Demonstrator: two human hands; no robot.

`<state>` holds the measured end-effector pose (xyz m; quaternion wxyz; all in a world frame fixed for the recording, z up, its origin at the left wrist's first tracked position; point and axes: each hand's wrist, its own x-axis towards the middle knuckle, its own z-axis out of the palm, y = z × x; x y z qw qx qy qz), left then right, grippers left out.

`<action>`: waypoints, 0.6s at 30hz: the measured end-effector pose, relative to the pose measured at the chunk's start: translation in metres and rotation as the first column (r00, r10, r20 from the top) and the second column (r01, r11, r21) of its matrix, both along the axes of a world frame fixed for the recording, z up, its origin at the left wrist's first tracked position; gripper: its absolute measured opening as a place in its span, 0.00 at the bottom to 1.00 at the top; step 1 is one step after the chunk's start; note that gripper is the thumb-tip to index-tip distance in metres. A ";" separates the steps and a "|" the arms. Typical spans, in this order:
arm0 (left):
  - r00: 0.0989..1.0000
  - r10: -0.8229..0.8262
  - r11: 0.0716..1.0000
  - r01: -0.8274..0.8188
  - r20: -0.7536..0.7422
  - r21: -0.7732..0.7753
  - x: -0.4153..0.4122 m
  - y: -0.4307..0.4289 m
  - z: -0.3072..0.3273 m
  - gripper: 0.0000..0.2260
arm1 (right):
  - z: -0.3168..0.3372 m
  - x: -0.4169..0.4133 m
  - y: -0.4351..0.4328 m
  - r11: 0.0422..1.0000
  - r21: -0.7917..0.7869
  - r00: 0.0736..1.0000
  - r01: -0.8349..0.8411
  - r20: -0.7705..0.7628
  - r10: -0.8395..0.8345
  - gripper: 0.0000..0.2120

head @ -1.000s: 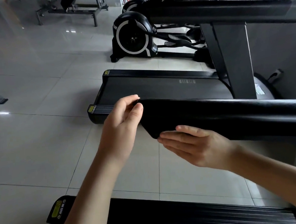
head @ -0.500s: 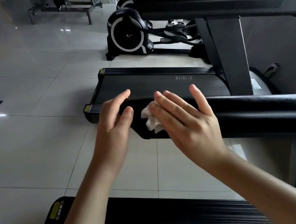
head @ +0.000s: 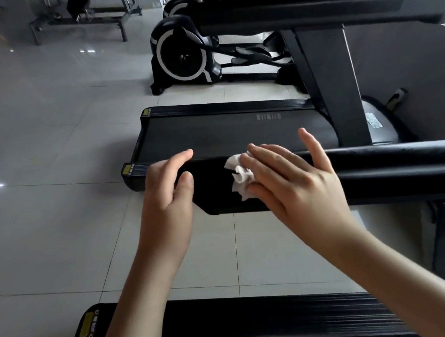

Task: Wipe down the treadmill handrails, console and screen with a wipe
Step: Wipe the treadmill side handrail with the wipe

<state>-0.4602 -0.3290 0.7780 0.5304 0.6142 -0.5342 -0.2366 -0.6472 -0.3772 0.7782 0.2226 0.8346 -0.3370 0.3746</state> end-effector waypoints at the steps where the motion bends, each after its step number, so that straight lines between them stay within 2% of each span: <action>1: 1.000 0.013 1.000 -0.013 0.018 0.016 0.000 0.000 0.001 0.15 | 0.000 0.001 -0.001 1.000 0.000 1.000 -0.001 0.031 0.001 0.12; 4: 0.983 0.076 0.996 -0.083 0.168 0.036 -0.002 -0.001 0.007 0.17 | 0.000 0.010 0.000 1.000 0.031 0.992 -0.004 0.128 0.000 0.10; 7: 0.888 0.123 0.991 -0.134 0.443 -0.008 -0.008 0.001 0.016 0.20 | 0.003 0.010 0.000 0.999 0.046 0.988 -0.015 0.156 0.008 0.10; 9: 0.836 0.082 0.996 -0.085 0.543 -0.020 -0.012 0.005 0.019 0.21 | 0.005 0.006 0.000 0.999 0.042 0.987 -0.014 0.160 0.008 0.11; 12: 0.806 0.035 0.998 -0.054 0.590 0.015 -0.013 0.006 0.021 0.23 | 0.008 -0.002 0.001 0.999 0.041 0.985 0.028 0.169 -0.035 0.12; 18: 0.794 0.053 0.996 -0.087 0.605 0.026 -0.019 0.004 0.021 0.16 | 0.009 -0.008 0.001 0.992 0.077 0.978 0.101 0.172 -0.113 0.09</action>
